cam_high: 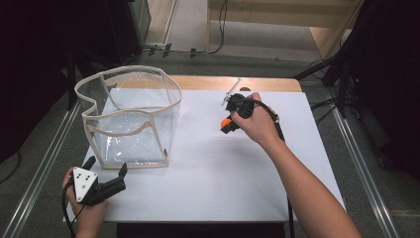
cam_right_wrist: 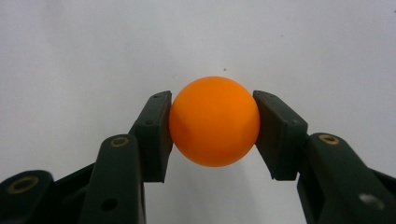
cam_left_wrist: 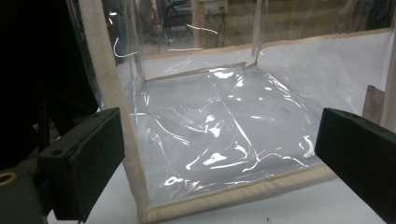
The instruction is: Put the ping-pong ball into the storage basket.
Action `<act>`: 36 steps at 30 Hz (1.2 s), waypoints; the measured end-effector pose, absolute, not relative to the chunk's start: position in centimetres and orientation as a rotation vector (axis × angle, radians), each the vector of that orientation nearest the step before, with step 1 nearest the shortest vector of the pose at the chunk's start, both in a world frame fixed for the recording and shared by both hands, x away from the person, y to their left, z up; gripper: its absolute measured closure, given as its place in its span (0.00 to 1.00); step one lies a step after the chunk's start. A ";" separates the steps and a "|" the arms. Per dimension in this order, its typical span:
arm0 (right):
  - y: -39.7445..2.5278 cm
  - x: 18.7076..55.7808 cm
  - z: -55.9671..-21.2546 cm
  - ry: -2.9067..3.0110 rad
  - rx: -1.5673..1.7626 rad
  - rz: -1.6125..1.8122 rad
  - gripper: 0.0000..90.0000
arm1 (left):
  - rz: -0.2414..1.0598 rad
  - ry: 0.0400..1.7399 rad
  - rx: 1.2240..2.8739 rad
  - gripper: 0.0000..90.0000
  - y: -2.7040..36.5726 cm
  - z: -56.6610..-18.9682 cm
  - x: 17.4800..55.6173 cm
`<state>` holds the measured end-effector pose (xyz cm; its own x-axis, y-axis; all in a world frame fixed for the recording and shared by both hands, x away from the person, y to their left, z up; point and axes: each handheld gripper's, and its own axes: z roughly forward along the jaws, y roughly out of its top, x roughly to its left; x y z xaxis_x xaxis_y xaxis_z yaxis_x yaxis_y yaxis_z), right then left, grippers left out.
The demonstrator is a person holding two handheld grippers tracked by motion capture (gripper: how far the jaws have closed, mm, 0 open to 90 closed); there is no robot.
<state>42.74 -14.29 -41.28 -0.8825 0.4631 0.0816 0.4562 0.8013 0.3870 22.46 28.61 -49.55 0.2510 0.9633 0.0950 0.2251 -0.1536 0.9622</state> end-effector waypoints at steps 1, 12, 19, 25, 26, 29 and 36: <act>-14.2 42.8 -41.2 2.968 0.752 0.631 0.53 | 0.992 1.136 1.585 0.02 28.6 -49.6 22.5; -12.9 42.9 -39.6 2.971 0.720 0.639 0.53 | 0.992 1.134 1.590 0.02 28.6 -49.6 22.5; -12.3 42.9 -38.5 2.973 0.693 0.640 0.53 | 0.990 1.135 1.587 0.02 28.6 -49.6 22.5; -11.8 42.9 -37.8 2.971 0.670 0.631 0.53 | 0.989 1.135 1.585 0.02 28.6 -49.6 22.5; -11.7 42.9 -37.7 2.973 0.672 0.627 0.53 | 0.989 1.135 1.585 0.02 28.6 -49.6 22.5; -11.5 42.9 -37.4 2.974 0.663 0.626 0.53 | 0.990 1.134 1.588 0.02 28.6 -49.6 22.5; -11.0 42.9 -36.6 2.982 0.643 0.635 0.53 | 0.990 1.133 1.590 0.02 28.6 -49.6 22.5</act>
